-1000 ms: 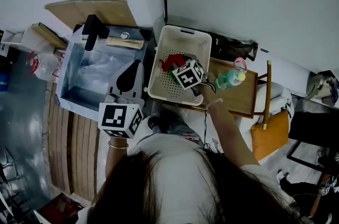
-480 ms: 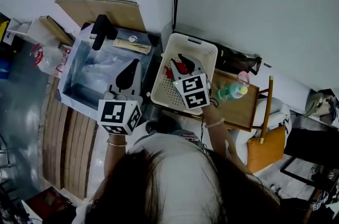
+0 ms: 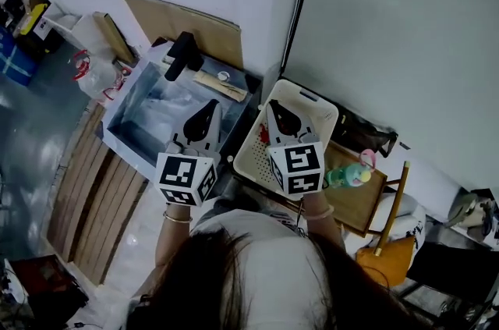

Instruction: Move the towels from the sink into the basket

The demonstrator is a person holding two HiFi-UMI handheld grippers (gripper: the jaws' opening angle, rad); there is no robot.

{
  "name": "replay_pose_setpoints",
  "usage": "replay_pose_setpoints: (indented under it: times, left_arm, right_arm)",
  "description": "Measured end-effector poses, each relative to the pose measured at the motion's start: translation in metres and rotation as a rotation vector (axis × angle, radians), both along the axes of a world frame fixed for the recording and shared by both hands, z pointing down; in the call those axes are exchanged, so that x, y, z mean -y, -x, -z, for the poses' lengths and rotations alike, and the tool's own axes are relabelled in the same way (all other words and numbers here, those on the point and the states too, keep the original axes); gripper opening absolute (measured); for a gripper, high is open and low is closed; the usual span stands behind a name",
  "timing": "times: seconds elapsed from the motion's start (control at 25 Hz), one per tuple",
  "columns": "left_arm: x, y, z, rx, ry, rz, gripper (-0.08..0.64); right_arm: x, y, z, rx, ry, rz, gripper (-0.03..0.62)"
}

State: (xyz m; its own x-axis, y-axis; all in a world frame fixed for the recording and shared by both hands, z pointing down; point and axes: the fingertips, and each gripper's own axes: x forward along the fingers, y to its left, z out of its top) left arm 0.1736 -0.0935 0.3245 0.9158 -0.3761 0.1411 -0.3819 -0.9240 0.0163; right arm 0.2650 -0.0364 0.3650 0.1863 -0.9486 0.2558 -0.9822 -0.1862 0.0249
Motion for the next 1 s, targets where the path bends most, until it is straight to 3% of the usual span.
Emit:
replay_pose_setpoints:
  times: [0.56, 1.0]
  left_arm:
    - [0.010, 0.046, 0.008, 0.022, -0.017, 0.115, 0.016]
    - [0.002, 0.072, 0.012, 0.012, -0.018, 0.087, 0.015]
  right_arm:
    - [0.006, 0.033, 0.043, -0.036, -0.088, 0.091, 0.026]
    - [0.007, 0.066, 0.047, -0.046, -0.076, 0.101, 0.025]
